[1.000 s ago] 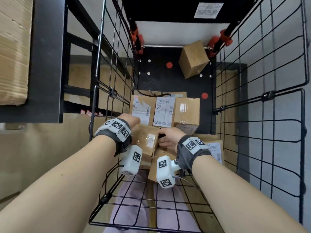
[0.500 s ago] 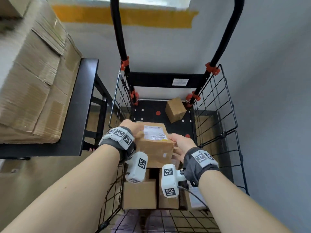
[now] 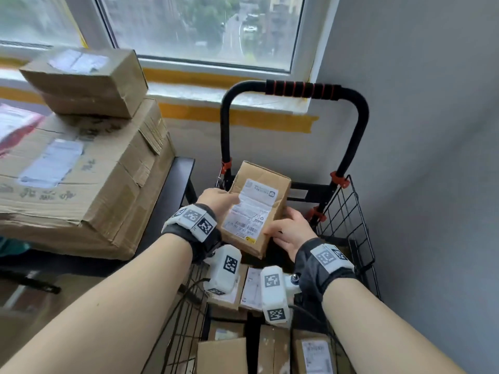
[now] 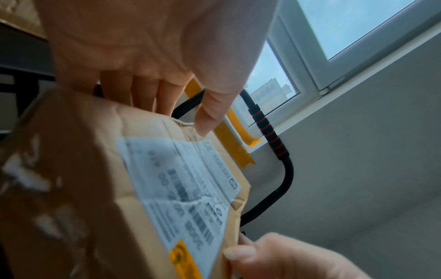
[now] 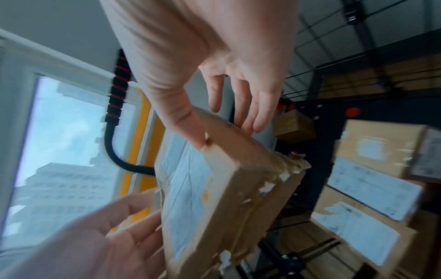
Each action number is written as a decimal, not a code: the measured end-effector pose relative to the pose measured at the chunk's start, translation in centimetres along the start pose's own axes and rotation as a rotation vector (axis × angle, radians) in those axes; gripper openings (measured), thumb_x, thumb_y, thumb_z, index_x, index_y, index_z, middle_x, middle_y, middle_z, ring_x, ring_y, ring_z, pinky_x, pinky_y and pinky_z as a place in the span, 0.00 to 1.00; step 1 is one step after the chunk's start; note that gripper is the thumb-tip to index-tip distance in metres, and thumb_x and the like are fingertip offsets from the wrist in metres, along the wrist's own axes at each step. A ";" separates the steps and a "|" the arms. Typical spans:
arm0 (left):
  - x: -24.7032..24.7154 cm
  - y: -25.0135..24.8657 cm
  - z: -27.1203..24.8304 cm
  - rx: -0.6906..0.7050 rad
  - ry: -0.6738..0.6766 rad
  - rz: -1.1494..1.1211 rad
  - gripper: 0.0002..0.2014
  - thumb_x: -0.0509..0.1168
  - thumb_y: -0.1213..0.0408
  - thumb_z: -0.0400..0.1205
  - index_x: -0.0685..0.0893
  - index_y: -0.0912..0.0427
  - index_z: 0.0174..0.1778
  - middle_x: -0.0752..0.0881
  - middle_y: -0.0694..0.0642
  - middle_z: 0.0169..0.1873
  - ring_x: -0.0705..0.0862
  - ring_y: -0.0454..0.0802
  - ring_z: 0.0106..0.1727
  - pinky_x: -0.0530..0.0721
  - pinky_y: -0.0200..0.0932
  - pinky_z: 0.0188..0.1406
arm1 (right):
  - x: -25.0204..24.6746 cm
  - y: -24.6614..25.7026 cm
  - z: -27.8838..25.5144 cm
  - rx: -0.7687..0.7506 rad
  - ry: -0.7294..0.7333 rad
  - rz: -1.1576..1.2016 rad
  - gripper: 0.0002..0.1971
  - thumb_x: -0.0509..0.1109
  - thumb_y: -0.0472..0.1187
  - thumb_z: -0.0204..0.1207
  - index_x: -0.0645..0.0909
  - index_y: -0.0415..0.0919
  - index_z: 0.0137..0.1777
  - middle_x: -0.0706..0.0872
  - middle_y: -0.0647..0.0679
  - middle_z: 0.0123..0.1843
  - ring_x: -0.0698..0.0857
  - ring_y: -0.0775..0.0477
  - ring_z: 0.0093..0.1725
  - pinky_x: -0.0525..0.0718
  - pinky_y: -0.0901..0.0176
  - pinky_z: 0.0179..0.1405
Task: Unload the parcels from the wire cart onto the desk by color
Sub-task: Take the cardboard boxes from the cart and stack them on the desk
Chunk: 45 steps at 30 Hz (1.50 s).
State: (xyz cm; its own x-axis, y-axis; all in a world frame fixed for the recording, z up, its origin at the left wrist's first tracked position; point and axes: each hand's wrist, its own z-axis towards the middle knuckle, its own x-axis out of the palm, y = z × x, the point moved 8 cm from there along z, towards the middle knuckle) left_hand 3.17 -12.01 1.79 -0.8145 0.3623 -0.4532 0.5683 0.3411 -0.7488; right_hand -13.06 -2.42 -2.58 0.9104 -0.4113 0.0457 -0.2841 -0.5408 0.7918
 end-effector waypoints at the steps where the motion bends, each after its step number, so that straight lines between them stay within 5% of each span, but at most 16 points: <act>1: -1.1 -0.9 -0.6 0.044 -0.030 -0.009 0.07 0.67 0.63 0.78 0.84 0.56 0.51 0.83 0.55 0.46 0.80 0.49 0.43 0.78 0.39 0.36 | 0.7 1.2 -0.5 -0.023 0.028 0.007 0.35 0.65 0.19 0.64 0.70 0.47 0.69 0.86 0.43 0.58 0.83 0.43 0.58 0.75 0.52 0.58; 4: -4.8 -2.5 -2.1 0.086 -0.118 -0.080 0.09 0.67 0.64 0.78 0.84 0.58 0.53 0.83 0.55 0.49 0.79 0.50 0.47 0.78 0.41 0.46 | 2.5 4.7 -1.3 -0.101 0.075 -0.008 0.30 0.68 0.24 0.69 0.72 0.46 0.70 0.87 0.44 0.58 0.86 0.45 0.53 0.76 0.54 0.55; 7: -8.1 -2.1 -3.4 0.040 -0.161 -0.214 0.05 0.68 0.59 0.78 0.82 0.57 0.41 0.86 0.62 0.53 0.81 0.55 0.48 0.81 0.54 0.58 | 4.4 8.3 -2.0 -0.192 0.112 -0.024 0.29 0.71 0.22 0.67 0.75 0.44 0.67 0.87 0.41 0.59 0.87 0.47 0.47 0.82 0.57 0.36; 9: -10.5 -2.0 -4.5 0.053 -0.197 -0.290 0.14 0.70 0.53 0.77 0.83 0.61 0.49 0.86 0.63 0.54 0.82 0.55 0.48 0.81 0.53 0.55 | 6.6 10.6 -2.9 -0.257 0.165 -0.073 0.28 0.70 0.21 0.68 0.75 0.42 0.67 0.87 0.42 0.58 0.85 0.52 0.43 0.77 0.61 0.31; 11: -13.0 -1.8 -5.7 0.039 -0.245 -0.345 0.33 0.70 0.46 0.75 0.73 0.64 0.68 0.83 0.62 0.58 0.83 0.55 0.50 0.83 0.50 0.51 | 9.2 12.7 -3.8 -0.343 0.224 -0.130 0.25 0.69 0.20 0.68 0.77 0.39 0.64 0.87 0.44 0.56 0.86 0.50 0.45 0.83 0.56 0.38; 13: -15.7 -1.5 -6.9 0.035 -0.296 -0.357 0.37 0.66 0.42 0.77 0.66 0.64 0.74 0.81 0.62 0.60 0.83 0.52 0.46 0.83 0.49 0.44 | 12.2 14.2 -4.9 -0.411 0.266 -0.167 0.26 0.69 0.21 0.68 0.79 0.38 0.65 0.87 0.44 0.56 0.87 0.42 0.53 0.86 0.44 0.54; 15: -18.3 -0.8 -7.5 0.027 -0.335 -0.354 0.33 0.63 0.40 0.78 0.71 0.64 0.70 0.83 0.61 0.56 0.82 0.50 0.40 0.84 0.49 0.44 | 15.2 15.4 -6.3 -0.455 0.313 -0.197 0.24 0.66 0.20 0.69 0.79 0.40 0.63 0.87 0.44 0.56 0.86 0.42 0.55 0.86 0.44 0.56; 18: -21.7 0.7 -7.8 -0.016 -0.323 -0.362 0.29 0.59 0.37 0.78 0.78 0.62 0.56 0.85 0.60 0.47 0.83 0.52 0.40 0.84 0.51 0.47 | 19.8 16.8 -8.4 -0.507 0.375 -0.283 0.25 0.64 0.19 0.70 0.80 0.45 0.62 0.86 0.48 0.55 0.86 0.46 0.51 0.87 0.52 0.45; 23: -28.2 3.3 -6.6 -0.045 -0.302 -0.374 0.28 0.57 0.35 0.78 0.78 0.60 0.46 0.84 0.62 0.42 0.86 0.57 0.43 0.85 0.53 0.50 | 27.4 18.4 -8.8 -0.593 0.366 -0.424 0.25 0.66 0.21 0.70 0.83 0.47 0.61 0.86 0.47 0.60 0.87 0.43 0.54 0.87 0.45 0.55; 26: -32.2 5.2 -4.6 -0.059 -0.229 -0.373 0.31 0.57 0.32 0.77 0.78 0.62 0.47 0.86 0.63 0.42 0.88 0.59 0.42 0.86 0.50 0.44 | 32.3 19.6 -8.4 -0.635 0.333 -0.462 0.23 0.63 0.22 0.72 0.84 0.48 0.57 0.86 0.46 0.59 0.87 0.44 0.54 0.87 0.48 0.55; 29: -36.1 7.3 -2.1 -0.088 -0.128 -0.320 0.32 0.55 0.31 0.76 0.78 0.62 0.46 0.87 0.63 0.40 0.88 0.57 0.39 0.85 0.47 0.38 | 36.5 21.6 -7.6 -0.683 0.228 -0.563 0.21 0.59 0.24 0.73 0.86 0.50 0.48 0.87 0.52 0.49 0.86 0.49 0.46 0.87 0.59 0.43; 33: -41.8 9.2 1.1 -0.038 -0.169 -0.225 0.33 0.57 0.35 0.78 0.76 0.65 0.60 0.81 0.59 0.38 0.83 0.52 0.35 0.82 0.44 0.37 | 40.7 21.7 -5.1 -0.670 0.137 -0.692 0.23 0.61 0.22 0.70 0.86 0.54 0.37 0.90 0.49 0.48 0.87 0.49 0.54 0.85 0.56 0.55; 37: -46.6 9.2 3.3 0.075 -0.293 -0.039 0.39 0.62 0.37 0.77 0.70 0.66 0.73 0.80 0.65 0.61 0.83 0.59 0.57 0.86 0.55 0.57 | 39.3 20.5 -3.9 -0.610 -0.056 -0.638 0.17 0.67 0.28 0.71 0.87 0.51 0.50 0.88 0.48 0.57 0.85 0.48 0.54 0.83 0.57 0.56; 40: -47.1 6.8 4.6 0.152 -0.244 0.031 0.33 0.60 0.39 0.79 0.73 0.64 0.69 0.79 0.63 0.64 0.80 0.60 0.64 0.81 0.55 0.64 | 35.3 20.0 -4.8 -0.492 -0.288 -0.701 0.12 0.71 0.45 0.74 0.86 0.46 0.56 0.88 0.48 0.52 0.86 0.46 0.51 0.84 0.57 0.55; 42: -46.8 5.0 5.2 0.191 -0.223 0.059 0.30 0.61 0.41 0.80 0.74 0.63 0.68 0.79 0.61 0.64 0.79 0.59 0.64 0.80 0.55 0.64 | 33.9 18.3 -5.2 -0.273 -0.253 -0.749 0.23 0.70 0.56 0.75 0.81 0.40 0.61 0.87 0.45 0.44 0.88 0.44 0.46 0.88 0.51 0.51; 45: -45.5 3.5 6.3 0.201 -0.159 0.152 0.30 0.61 0.41 0.80 0.76 0.62 0.69 0.80 0.61 0.64 0.80 0.59 0.62 0.81 0.52 0.62 | 34.2 15.1 -6.5 -0.022 -0.089 -0.737 0.28 0.66 0.63 0.75 0.76 0.40 0.62 0.88 0.38 0.43 0.88 0.44 0.35 0.86 0.56 0.38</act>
State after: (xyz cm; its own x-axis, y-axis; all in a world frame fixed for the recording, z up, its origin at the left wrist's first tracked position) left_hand 41.45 -32.71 16.75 -0.7389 0.2499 -0.6257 0.6636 0.1089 -0.7401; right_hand 15.77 -19.92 14.87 0.8346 -0.0056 -0.5509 0.3981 -0.6850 0.6101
